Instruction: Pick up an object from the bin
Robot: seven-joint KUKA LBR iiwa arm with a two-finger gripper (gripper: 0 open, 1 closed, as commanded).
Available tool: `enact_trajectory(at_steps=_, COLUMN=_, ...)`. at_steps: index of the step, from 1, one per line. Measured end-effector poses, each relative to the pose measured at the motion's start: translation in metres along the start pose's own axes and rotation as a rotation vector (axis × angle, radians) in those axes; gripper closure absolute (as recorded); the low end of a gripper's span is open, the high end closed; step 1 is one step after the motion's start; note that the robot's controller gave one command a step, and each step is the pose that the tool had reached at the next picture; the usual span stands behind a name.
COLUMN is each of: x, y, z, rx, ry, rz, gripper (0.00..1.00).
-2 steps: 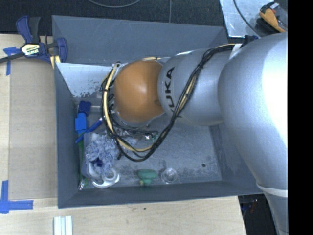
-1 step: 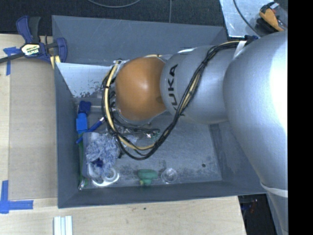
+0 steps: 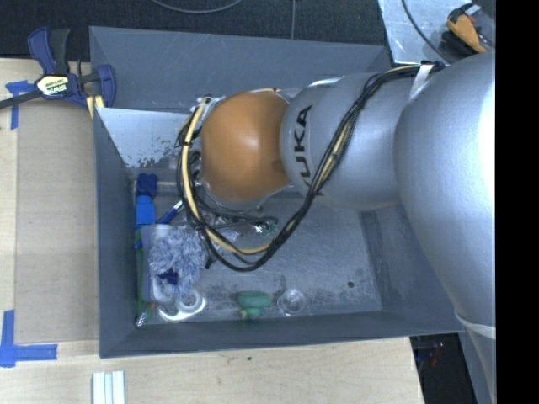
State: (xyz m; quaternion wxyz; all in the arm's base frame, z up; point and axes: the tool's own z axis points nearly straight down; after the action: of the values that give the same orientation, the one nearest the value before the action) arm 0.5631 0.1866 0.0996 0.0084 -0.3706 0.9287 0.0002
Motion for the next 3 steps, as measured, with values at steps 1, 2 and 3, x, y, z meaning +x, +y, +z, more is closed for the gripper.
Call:
enact_trajectory(at_steps=1, x=-0.001, y=0.0, z=-0.016, rx=0.001, ry=-0.003, rz=0.003, gripper=1.0)
enact_trajectory(at_steps=2, x=-0.001, y=-0.001, z=-0.027, rx=0.002, ry=-0.005, rz=0.006, gripper=1.0)
enact_trajectory(at_steps=3, x=-0.002, y=-0.001, z=-0.034, rx=0.003, ry=-0.008, rz=0.008, gripper=1.0)
